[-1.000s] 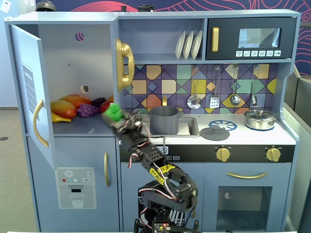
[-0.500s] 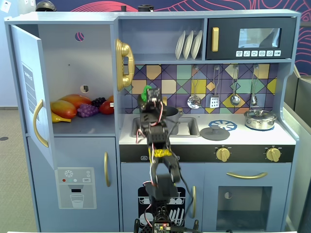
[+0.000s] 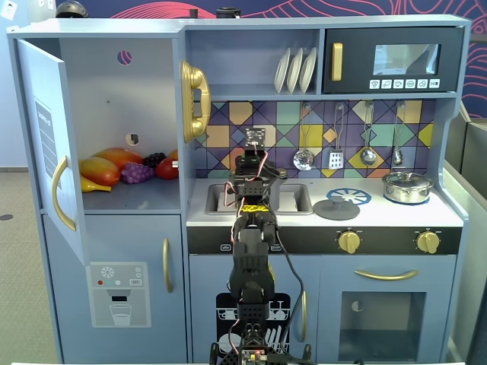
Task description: Pick up the green pineapple from the left cabinet and place it in the gray recipient
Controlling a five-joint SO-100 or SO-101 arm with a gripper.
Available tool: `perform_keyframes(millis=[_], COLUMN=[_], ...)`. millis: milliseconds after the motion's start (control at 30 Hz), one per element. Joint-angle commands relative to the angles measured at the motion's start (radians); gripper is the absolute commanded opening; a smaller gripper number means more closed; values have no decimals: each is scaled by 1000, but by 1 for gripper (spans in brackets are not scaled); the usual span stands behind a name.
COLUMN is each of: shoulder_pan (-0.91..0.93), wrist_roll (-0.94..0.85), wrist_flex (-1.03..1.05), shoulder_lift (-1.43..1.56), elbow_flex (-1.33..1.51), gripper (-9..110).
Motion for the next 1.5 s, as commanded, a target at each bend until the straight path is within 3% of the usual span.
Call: perform_keyframes(millis=[0,233,433,733,1000,1267,1467], shoulder_pan=[17,15,-21,44,46,64,28], wrist_roll=[14,9,-14,2,-23,6,48], wrist_flex=[-28,-23,101,615,992,1132,1390], shoulder_lift=[-15,26,472,1063,1088,1088,1089], elbow_flex=[-77,-51,311,647,810,1077,1095], gripper=[24,23,20,16,10,5,3])
